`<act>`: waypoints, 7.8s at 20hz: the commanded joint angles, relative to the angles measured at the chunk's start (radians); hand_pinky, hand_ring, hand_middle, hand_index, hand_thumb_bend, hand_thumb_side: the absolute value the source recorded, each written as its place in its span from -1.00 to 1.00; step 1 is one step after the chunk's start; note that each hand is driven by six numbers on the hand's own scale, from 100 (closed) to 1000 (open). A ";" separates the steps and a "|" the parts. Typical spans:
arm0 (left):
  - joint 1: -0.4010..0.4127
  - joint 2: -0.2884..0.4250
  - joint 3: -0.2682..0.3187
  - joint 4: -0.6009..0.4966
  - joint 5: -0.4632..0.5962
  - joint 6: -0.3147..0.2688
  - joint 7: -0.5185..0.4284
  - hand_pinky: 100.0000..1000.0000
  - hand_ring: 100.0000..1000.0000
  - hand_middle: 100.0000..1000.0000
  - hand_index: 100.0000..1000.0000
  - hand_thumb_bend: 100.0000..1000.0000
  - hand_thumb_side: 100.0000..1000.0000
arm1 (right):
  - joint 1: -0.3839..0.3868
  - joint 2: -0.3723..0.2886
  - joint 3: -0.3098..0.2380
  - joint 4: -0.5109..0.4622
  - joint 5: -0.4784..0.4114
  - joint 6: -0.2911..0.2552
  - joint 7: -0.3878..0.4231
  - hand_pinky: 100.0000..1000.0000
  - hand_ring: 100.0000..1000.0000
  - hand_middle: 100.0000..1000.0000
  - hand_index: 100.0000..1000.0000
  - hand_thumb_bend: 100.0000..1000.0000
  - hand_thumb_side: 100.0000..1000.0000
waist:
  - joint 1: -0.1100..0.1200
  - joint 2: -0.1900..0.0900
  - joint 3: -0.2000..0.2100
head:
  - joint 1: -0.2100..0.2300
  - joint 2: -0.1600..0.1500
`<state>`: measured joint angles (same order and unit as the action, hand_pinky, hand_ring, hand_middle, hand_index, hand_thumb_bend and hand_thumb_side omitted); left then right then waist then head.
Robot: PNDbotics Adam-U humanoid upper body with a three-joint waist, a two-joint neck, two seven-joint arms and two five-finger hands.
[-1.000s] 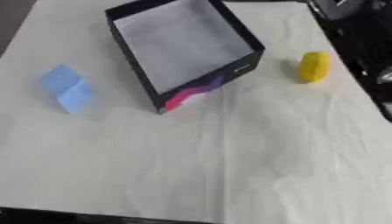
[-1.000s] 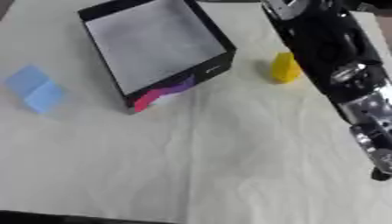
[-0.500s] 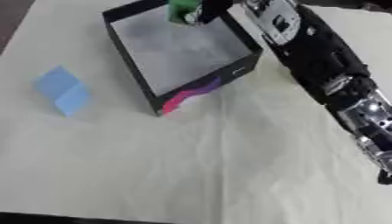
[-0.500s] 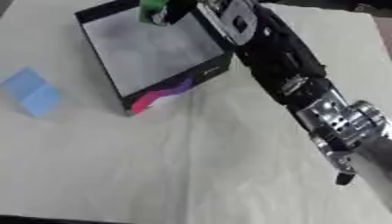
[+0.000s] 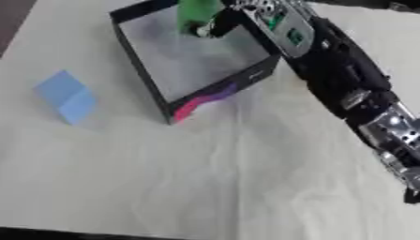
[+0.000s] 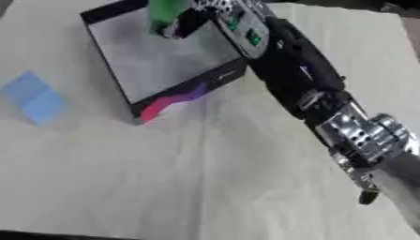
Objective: Pick up objects on the table and place them in the box.
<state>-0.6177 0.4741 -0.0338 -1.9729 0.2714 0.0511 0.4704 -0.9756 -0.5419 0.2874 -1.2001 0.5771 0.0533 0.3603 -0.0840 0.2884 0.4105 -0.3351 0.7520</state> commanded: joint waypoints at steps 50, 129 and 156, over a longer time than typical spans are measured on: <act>-0.011 0.659 -0.129 0.193 -0.495 0.040 -0.984 0.62 0.57 0.61 0.78 0.47 -0.40 | 0.957 -0.241 -0.540 -0.800 -0.918 -0.240 -0.620 0.93 0.66 0.56 0.69 -1.00 -0.46 | 0.036 -0.016 -0.195 | 0.199 -0.004; -0.279 0.460 -0.461 0.541 -0.867 -0.532 -1.055 0.68 0.69 0.57 0.67 0.50 -1.00 | 0.976 -0.200 -0.512 -0.800 -0.838 -0.174 -0.635 0.93 0.63 0.52 0.67 -1.00 -0.30 | 0.062 0.019 -0.233 | 0.270 -0.018; -0.280 0.444 -0.469 0.589 -0.878 -0.544 -1.026 0.65 0.68 0.60 0.68 0.55 -1.00 | 0.978 -0.192 -0.510 -0.800 -0.829 -0.166 -0.625 0.94 0.63 0.52 0.67 -1.00 -0.23 | 0.062 0.025 -0.232 | 0.266 -0.029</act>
<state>-0.8790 0.9010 -0.5088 -1.3846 -0.6083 -0.4915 -0.5467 0.0019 -0.7168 -0.2142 -1.9819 -0.2585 -0.1132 -0.2638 -0.0344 0.3156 0.1795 -0.0690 0.7348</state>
